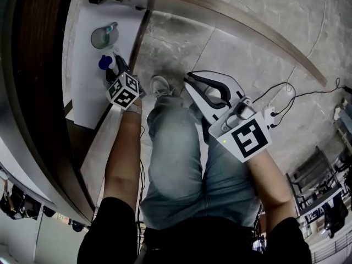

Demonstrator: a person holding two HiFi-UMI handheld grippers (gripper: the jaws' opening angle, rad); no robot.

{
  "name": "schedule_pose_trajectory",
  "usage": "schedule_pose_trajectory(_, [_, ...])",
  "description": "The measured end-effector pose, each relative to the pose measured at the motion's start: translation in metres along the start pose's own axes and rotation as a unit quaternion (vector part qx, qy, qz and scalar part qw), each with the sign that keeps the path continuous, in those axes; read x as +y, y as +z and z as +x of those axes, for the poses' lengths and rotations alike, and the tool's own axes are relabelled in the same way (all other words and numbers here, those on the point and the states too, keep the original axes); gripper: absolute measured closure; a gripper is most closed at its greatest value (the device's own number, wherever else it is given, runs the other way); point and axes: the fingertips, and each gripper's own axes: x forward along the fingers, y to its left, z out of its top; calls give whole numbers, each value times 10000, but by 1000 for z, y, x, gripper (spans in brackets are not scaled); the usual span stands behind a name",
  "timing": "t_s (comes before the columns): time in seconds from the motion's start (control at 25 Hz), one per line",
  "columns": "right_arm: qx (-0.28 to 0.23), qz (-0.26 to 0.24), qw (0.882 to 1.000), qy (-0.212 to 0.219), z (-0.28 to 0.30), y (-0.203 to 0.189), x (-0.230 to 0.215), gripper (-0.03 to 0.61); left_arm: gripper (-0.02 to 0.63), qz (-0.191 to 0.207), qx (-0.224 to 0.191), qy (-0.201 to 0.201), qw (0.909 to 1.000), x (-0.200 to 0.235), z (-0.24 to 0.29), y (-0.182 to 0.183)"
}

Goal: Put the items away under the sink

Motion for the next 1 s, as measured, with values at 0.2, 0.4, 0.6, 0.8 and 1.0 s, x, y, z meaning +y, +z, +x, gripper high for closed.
schedule_pose_trajectory(0.2, [-68,171,9997,-128,-13,13,6,526,387,375,362,-39,9986,-1,-12,0])
schedule_pose_trajectory(0.4, [-95,337,9990,-270,-32,27,18,526,382,497,496,-52,9975,-5,-39,14])
schedule_pose_trajectory(0.6, [-147,455,9980,-416,-50,44,29,526,383,721,568,-191,9956,-19,-76,33])
schedule_pose_trajectory(0.8, [-250,459,9975,-469,-71,75,46,526,512,792,517,-311,9950,-28,-124,60])
schedule_pose_trajectory(1.0, [-234,389,9981,-406,-85,97,70,526,588,799,700,-568,9927,-32,-169,80])
